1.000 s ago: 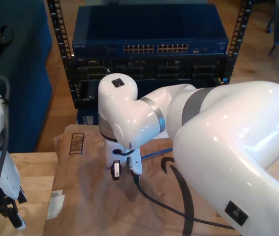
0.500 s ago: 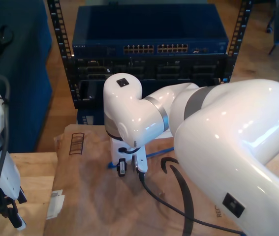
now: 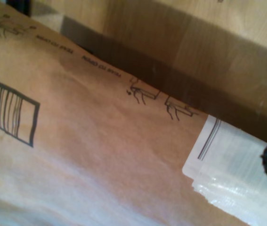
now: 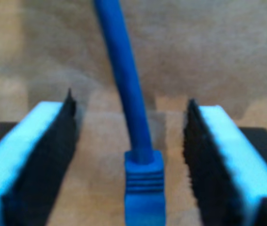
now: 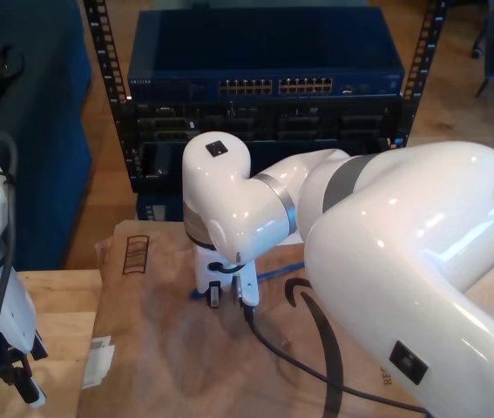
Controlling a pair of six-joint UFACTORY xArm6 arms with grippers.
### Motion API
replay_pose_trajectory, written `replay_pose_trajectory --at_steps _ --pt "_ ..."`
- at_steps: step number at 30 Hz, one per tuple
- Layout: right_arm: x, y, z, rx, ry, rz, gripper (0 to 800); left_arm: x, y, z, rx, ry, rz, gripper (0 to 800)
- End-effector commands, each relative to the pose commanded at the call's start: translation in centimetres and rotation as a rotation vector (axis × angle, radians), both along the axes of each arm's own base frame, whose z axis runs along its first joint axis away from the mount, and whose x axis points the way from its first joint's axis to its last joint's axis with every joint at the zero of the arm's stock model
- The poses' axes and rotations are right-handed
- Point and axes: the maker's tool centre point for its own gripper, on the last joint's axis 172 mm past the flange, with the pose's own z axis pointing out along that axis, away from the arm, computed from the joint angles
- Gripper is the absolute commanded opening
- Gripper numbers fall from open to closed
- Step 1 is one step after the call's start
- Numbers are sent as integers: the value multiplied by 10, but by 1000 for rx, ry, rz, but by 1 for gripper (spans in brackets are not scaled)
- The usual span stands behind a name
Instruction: Grab the cable and plug it in
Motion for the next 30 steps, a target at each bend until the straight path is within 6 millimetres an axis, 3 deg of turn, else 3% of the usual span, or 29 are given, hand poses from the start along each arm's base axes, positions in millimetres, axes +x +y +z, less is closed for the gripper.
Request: replay_pose_trajectory --at_steps 3,5,8,12,14,19,25,30 --pt "2 2 2 6 -9 -12 65 0 0 0 0 0 0 800" --pt "4 0 2 -10 -23 -6 7 0 0 0 0 0 0 800" --pt "8 -6 12 -29 -53 3 6 2 -6 2 -21 -6 13 800" --pt "3 -17 61 3 -90 -23 6 15 -29 11 -103 -44 50 800" --pt "4 -35 86 9 -100 -52 6 25 -43 18 -145 -73 41 800" --pt "8 -87 126 12 -103 -148 6 47 -87 38 -260 -145 -16 799" --pt "0 -123 189 102 -95 -276 6 84 -157 79 -376 -238 -107 800" --pt "-12 -160 228 173 -69 -333 6 95 -222 97 -464 -245 -193 800"
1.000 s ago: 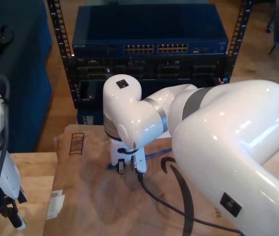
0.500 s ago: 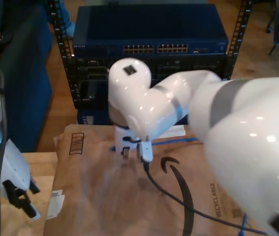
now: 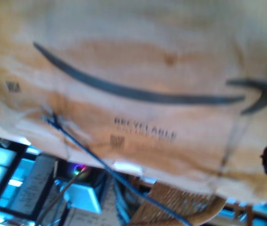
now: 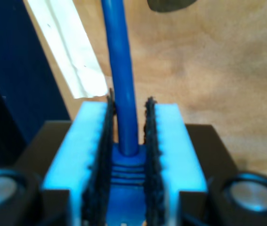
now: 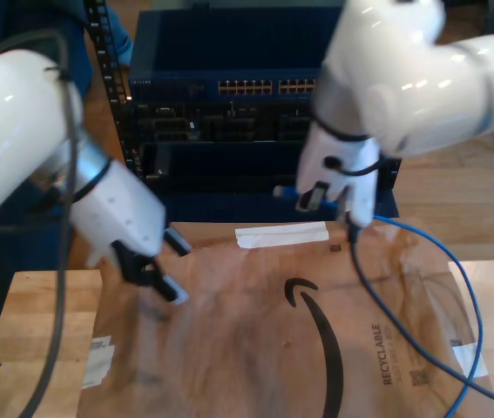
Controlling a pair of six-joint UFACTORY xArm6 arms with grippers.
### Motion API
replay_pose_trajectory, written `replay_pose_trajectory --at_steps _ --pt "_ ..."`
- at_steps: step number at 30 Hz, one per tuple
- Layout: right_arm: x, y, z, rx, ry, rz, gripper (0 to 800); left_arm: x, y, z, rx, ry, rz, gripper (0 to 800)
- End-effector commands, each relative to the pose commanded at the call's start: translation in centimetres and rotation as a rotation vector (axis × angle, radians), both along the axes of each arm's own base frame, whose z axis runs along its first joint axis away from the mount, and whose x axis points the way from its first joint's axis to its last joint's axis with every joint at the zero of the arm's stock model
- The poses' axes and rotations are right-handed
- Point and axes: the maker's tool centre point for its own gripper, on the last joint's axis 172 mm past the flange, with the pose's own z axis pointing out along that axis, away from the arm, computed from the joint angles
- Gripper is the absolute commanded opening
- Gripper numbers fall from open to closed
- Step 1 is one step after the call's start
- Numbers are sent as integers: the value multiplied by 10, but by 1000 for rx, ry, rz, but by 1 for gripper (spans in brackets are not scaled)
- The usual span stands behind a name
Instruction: Grab the cable and plug it in
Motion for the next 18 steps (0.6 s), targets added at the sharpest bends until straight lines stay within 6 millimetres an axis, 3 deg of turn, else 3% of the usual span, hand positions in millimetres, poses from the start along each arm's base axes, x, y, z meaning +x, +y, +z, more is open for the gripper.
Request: replay_pose_trajectory --at_steps 2,5,9,12,15,18 --pt "-10 -11 11 23 17 -8 6 0 -19 13 -29 -20 -29 800" --pt "-22 -30 33 78 25 -40 6 6 -30 28 -42 -74 -73 800" --pt "-36 -32 50 169 60 -42 6 20 -48 55 -131 -143 -115 800" --pt "-36 -24 70 233 60 -49 6 27 -61 81 -191 -177 -121 799" --pt "-31 -19 98 257 20 -38 6 37 -71 121 -238 -228 -139 798" --pt "-35 -12 124 295 10 -23 6 34 -87 162 -321 -234 -174 798"
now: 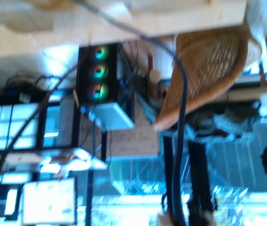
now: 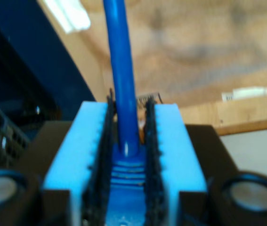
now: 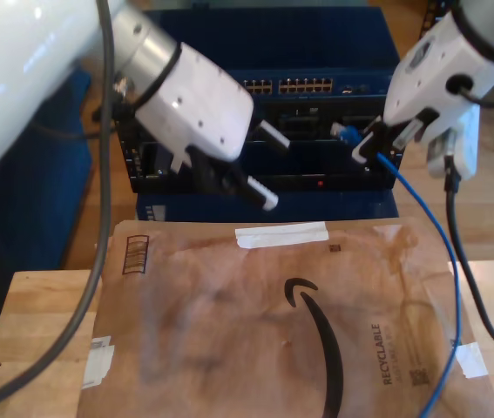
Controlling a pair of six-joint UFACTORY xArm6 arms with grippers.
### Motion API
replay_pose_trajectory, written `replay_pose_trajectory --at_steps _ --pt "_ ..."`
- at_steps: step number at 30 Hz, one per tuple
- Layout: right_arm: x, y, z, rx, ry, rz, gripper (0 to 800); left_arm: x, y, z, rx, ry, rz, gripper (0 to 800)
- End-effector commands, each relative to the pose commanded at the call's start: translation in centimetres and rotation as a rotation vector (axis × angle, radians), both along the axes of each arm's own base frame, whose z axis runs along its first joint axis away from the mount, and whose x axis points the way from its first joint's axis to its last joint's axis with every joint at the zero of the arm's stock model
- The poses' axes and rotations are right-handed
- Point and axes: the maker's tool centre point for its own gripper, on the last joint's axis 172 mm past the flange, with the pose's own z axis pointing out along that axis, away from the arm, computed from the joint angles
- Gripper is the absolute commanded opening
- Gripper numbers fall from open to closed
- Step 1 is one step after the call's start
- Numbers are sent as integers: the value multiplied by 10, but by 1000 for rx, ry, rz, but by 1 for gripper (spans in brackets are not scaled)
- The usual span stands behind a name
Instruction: Grab the cable and plug it in
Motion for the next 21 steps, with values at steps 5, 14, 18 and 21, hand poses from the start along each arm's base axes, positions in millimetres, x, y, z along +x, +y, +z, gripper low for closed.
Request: replay_pose_trajectory --at_steps 5,14,18,21 --pt "1 1 20 26 -30 -5 6 1 -13 25 -81 15 10 797" --pt "-10 2 30 30 -40 3 6 1 -22 45 -139 87 57 797" --pt "-11 3 30 32 -40 5 6 -12 -31 61 -196 118 22 797" --pt "-12 3 30 32 -40 6 6 -14 -31 60 -197 126 16 794"
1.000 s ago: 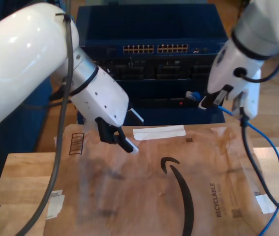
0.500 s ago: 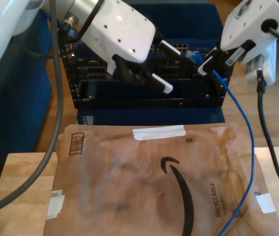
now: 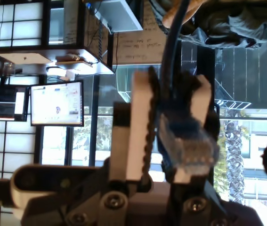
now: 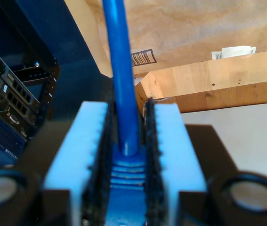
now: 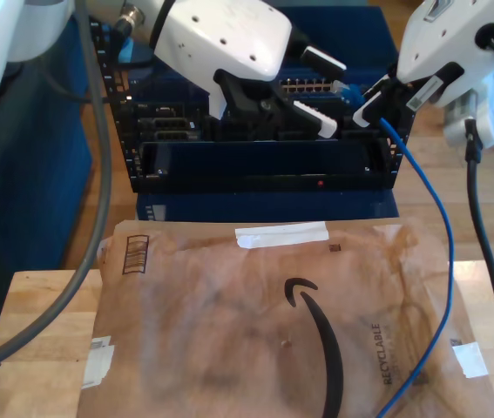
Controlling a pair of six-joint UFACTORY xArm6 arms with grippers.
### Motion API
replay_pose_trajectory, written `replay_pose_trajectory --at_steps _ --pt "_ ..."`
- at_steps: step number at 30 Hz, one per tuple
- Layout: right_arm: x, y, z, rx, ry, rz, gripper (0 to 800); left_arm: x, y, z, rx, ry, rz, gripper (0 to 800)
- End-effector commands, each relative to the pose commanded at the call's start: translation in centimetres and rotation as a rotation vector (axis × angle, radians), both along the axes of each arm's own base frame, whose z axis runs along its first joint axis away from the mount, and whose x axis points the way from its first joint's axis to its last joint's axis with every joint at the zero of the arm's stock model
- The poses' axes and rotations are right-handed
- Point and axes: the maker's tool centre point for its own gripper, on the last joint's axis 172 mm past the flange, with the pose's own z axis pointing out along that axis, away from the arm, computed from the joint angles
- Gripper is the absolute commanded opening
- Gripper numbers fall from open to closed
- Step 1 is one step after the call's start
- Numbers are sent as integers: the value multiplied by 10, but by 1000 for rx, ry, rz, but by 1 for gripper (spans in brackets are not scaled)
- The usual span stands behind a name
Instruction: Grab the cable and plug it in
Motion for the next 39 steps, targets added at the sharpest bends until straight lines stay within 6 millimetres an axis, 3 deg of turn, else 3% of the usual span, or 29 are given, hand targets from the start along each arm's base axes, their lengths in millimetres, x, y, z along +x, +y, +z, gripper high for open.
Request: replay_pose_trajectory --at_steps 7,14,20,31,39 --pt "0 2 0 7 2 1 6 -5 0 -1 -1 9 -16 701" --pt "-2 2 2 8 -1 3 6 -3 -1 2 -28 17 -8 541" --pt "-3 3 2 8 -1 5 6 8 9 1 -32 17 27 333" --pt "-3 4 3 9 -2 8 6 7 6 11 -73 27 28 303" --pt "-4 8 6 29 -1 9 6 6 7 2 -71 50 31 264"
